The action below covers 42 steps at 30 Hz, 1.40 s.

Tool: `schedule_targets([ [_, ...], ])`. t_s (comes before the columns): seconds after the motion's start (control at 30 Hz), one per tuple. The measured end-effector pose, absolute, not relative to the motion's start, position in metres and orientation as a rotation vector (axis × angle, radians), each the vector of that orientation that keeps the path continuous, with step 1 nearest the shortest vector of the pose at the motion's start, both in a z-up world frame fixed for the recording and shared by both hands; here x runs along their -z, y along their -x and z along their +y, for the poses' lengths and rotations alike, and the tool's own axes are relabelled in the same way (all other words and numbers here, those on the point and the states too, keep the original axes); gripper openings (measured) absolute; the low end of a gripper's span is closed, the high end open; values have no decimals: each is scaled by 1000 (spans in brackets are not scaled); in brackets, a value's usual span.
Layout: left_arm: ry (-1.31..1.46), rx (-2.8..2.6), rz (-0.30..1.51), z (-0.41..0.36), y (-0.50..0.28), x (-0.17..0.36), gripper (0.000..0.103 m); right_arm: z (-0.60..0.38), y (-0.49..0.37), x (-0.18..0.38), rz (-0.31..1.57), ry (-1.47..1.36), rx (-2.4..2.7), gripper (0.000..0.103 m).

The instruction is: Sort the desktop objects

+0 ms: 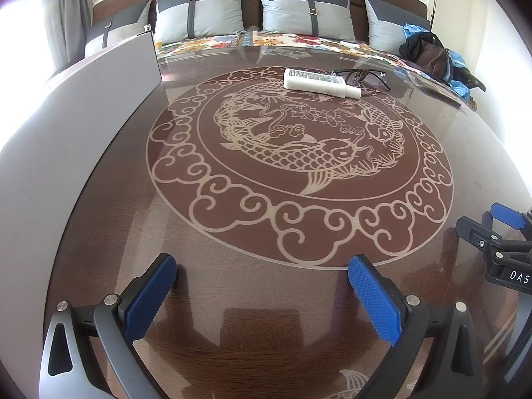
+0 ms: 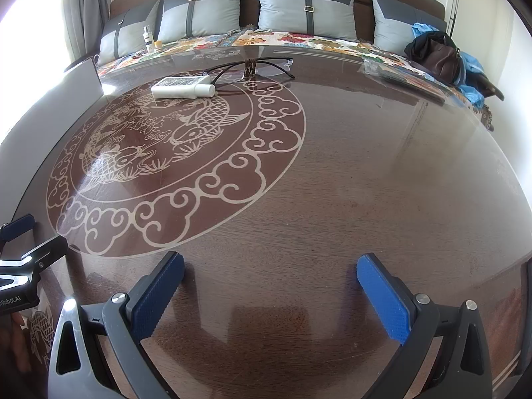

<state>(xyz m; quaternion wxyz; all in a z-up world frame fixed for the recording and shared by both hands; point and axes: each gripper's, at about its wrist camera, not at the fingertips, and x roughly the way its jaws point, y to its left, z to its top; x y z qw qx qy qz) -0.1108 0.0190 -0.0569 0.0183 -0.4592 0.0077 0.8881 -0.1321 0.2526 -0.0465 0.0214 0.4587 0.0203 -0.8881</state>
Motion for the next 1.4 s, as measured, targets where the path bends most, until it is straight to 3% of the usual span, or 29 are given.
schedule_targets([
  [1.0,1450,-2764,16,21,117,56,103,252,132,46,62,-1420,2750,103],
  [1.13,1546,-2687,15,39,167,54,103,252,132,46,62,-1420,2750,103],
  [1.4,1519,-2867,-262,67,306,12,103,252,133,46,62,-1420,2750,103],
])
